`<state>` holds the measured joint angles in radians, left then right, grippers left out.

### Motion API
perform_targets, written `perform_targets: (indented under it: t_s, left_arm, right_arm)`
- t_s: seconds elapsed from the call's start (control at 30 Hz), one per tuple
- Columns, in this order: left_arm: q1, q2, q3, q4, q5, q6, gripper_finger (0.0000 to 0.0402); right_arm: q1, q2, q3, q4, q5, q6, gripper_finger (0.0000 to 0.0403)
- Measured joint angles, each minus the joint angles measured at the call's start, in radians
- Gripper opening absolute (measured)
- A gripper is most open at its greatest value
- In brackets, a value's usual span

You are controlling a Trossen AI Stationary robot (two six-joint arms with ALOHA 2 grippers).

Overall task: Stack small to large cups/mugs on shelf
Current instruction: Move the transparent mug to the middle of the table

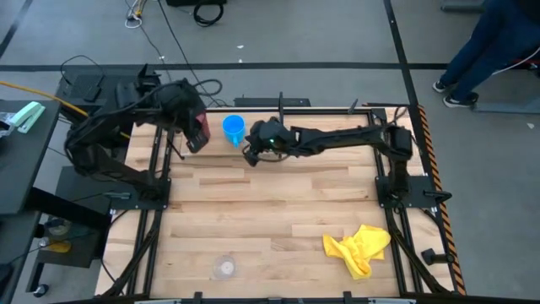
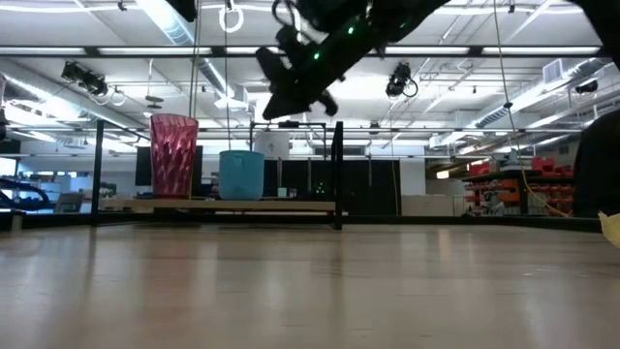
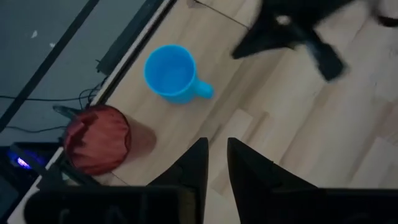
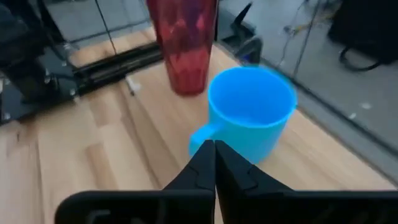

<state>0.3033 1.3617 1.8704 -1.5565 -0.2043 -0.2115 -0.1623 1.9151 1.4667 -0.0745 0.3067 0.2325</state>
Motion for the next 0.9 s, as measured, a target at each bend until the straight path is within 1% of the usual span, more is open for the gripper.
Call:
perform_targets:
  t_s: [0.17,0.4,0.7,0.9]
  left_arm:
    - [-0.075,-0.015,0.0,-0.014,-0.022,-0.053,0.007]
    - [-0.133,-0.023,0.0,-0.014,-0.095,-0.066,0.0064]
    - [-0.133,-0.023,0.0,-0.014,-0.111,-0.066,0.0051]
    - [-0.133,-0.022,0.0,-0.013,-0.114,-0.066,0.0052]
  right_arm:
    - [-0.026,0.072,0.056,-0.054,-0.024,0.047,0.0005]
    - [-0.025,0.108,0.056,-0.06,-0.116,0.053,0.0003]
    - [-0.027,0.132,0.061,-0.011,-0.11,0.079,0.0002]
    - [-0.033,0.142,0.075,-0.008,-0.089,0.082,0.0001]
